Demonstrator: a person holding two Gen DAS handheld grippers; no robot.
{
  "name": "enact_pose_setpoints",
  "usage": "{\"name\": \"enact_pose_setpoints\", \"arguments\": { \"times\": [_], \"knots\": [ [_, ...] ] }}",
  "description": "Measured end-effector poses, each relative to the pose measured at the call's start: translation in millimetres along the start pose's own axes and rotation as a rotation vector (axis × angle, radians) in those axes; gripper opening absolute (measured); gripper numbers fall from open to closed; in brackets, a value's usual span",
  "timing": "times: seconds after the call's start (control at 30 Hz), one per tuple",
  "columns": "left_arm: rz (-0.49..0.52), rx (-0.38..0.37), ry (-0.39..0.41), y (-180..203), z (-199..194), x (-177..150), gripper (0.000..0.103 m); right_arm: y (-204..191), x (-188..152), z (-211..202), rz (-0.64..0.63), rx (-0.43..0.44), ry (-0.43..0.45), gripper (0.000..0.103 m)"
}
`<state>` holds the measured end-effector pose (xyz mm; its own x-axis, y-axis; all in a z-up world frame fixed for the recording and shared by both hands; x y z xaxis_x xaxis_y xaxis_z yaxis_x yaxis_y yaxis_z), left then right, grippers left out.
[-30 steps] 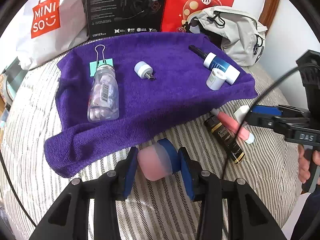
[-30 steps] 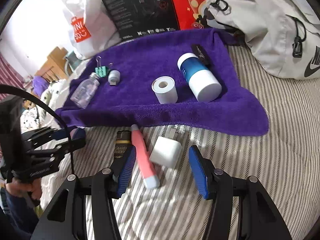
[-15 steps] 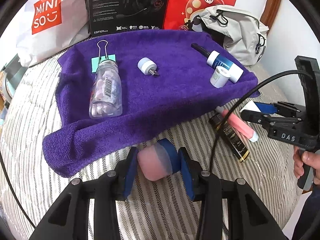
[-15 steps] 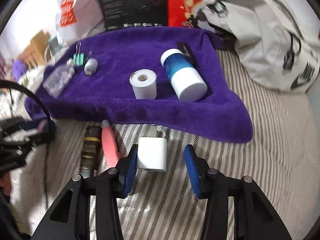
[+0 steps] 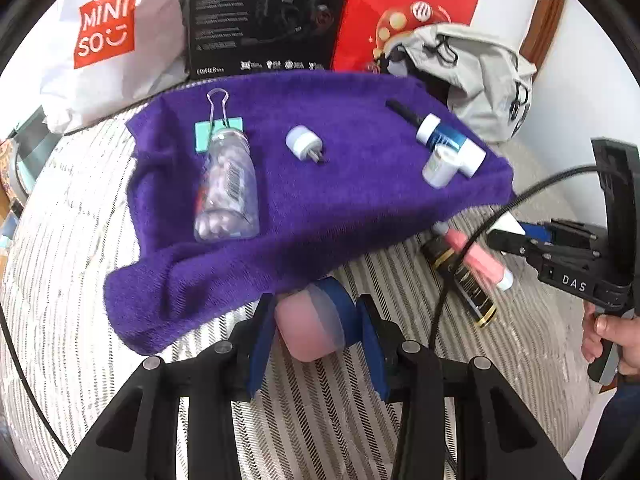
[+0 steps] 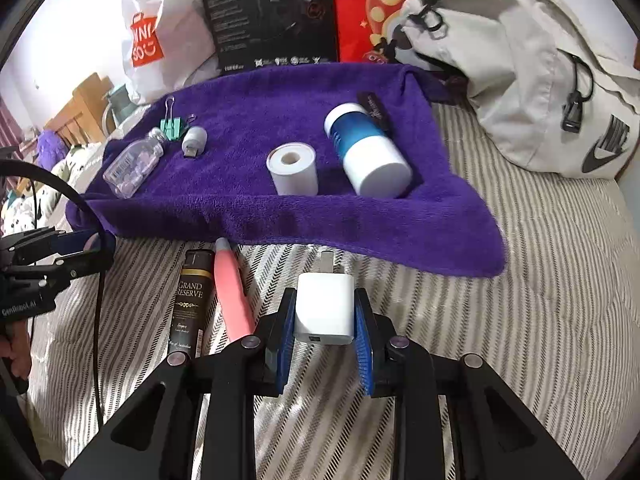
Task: Organize rigid objects
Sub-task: 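Grasp the pink-and-blue round container with the left gripper while the right gripper grasps the white charger cube, then set the container on the towel with the left gripper while the right gripper sets the charger there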
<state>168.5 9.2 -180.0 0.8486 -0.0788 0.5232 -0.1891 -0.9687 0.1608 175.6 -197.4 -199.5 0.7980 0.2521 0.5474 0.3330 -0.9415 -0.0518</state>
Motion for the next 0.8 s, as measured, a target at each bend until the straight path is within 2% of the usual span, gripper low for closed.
{"name": "enact_pose_setpoints", "arguments": {
  "times": [0.17, 0.37, 0.8],
  "knots": [
    [-0.007, -0.016, 0.014, 2.1, -8.4, 6.1, 0.039, 4.8, -6.9, -4.8, 0.006, 0.028, -0.021, 0.027],
    [-0.007, -0.038, 0.034, 7.5, -18.9, 17.1, 0.039, 8.8, -6.3, -15.9, 0.020, 0.051, -0.005, 0.027],
    [0.001, -0.030, 0.035, 9.1, -9.5, 53.9, 0.039, 10.5, 35.3, -37.6, -0.012, 0.089, 0.063, 0.027]
  ]
}}
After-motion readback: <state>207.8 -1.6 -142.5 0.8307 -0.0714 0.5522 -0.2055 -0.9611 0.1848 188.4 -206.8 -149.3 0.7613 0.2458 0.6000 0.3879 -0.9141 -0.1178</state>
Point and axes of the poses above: each gripper's, at about its wrist camera, not at the fingertips, and z roughly the way its jaws point, y to its right, x to its top, the point moved 10 cm from there along z, roughly the way its jaws point, and after that the axes turned 6 degrees about -z, right-handed, at the moved point
